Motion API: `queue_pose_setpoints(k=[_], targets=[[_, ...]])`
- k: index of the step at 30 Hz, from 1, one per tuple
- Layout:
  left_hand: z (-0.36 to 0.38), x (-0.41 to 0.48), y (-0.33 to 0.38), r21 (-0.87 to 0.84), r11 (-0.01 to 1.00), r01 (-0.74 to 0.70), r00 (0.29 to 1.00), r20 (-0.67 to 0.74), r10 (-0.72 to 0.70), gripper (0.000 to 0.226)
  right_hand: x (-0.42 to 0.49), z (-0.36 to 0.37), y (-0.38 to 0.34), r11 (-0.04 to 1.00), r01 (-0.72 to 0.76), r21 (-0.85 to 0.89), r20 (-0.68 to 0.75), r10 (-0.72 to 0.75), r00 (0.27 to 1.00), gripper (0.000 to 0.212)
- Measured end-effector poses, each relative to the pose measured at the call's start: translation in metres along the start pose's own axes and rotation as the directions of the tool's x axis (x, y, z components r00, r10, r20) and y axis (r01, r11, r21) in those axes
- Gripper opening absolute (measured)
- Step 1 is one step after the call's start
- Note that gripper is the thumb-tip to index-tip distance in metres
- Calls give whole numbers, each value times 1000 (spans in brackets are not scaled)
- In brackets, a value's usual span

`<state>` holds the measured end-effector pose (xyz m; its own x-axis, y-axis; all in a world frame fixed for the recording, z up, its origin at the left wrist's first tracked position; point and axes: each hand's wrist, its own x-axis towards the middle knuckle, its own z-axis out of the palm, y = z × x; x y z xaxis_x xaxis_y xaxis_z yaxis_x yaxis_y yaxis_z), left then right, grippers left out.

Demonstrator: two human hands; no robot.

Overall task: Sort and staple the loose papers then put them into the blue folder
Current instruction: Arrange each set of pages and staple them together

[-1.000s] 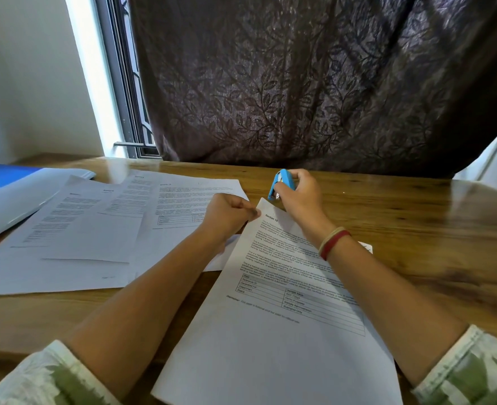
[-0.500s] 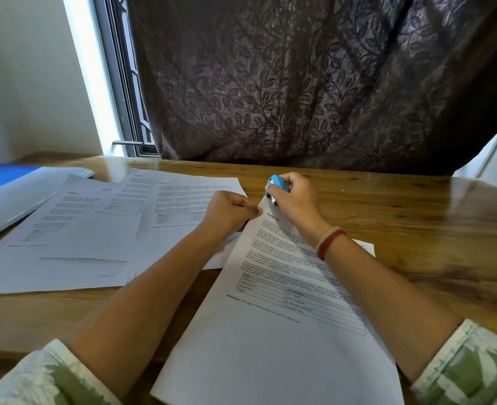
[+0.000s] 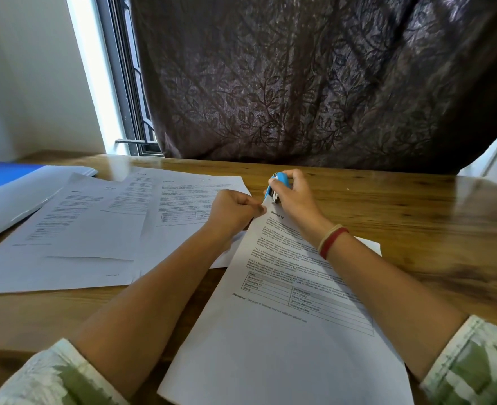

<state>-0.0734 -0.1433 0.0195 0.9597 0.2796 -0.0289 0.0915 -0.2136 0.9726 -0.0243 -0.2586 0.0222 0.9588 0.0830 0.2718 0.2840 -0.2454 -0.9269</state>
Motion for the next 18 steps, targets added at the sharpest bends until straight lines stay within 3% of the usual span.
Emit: queue_pose_setpoints(k=[6, 18], targets=[[1, 1, -4, 19, 999, -45, 999, -23, 46, 5, 1, 7, -1, 965, 168, -199, 98, -151, 984, 25], [-1, 4, -5, -1, 1000, -25, 1000, -11, 25, 7, 6, -1, 1, 991, 1, -134, 197, 26, 980, 32]])
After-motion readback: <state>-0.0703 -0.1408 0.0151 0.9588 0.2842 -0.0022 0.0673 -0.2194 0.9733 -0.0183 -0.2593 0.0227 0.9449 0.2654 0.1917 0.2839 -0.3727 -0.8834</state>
